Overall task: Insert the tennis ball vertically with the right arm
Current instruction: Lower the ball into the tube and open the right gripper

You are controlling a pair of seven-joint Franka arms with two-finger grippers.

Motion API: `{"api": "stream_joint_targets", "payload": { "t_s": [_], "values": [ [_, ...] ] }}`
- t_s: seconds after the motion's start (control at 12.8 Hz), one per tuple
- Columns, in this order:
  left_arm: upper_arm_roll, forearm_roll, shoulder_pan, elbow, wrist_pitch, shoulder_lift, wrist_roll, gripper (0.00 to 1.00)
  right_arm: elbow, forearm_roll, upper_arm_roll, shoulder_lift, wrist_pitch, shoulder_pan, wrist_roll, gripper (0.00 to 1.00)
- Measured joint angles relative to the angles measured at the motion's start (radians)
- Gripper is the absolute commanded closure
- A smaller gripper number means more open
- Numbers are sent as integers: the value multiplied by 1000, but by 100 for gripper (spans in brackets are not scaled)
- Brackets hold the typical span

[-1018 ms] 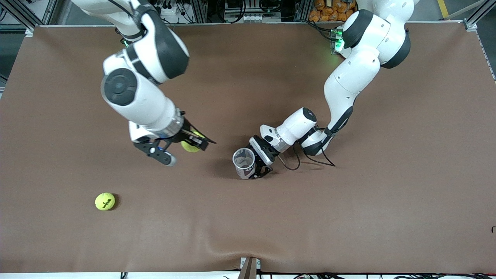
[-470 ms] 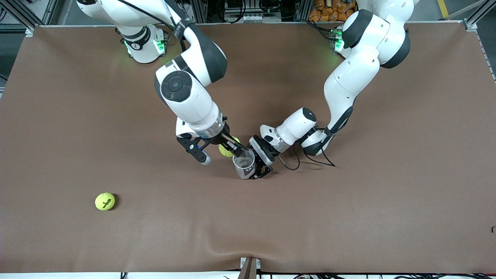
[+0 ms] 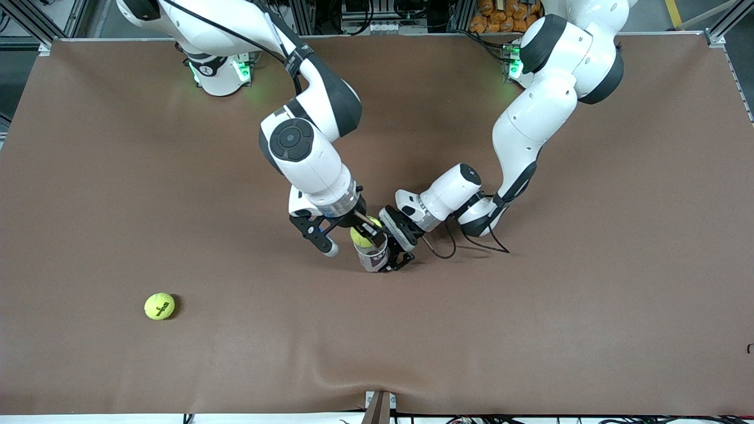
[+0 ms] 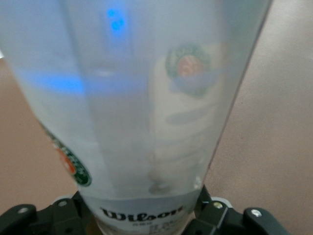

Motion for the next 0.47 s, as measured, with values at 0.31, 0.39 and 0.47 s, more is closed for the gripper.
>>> {"api": "stream_joint_targets", "payload": {
  "t_s": [0.31,0.39,0.47],
  "values": [
    [0,0,0,0,0,0,0,17,2,0,-1,5,29,2,1,44],
    [1,0,0,1,1,1,0,17,2,0,-2,10,44,2,1,43],
    [1,0,0,1,2,2,0,17,2,-1,-3,15,57,2,1,43]
  ]
}}
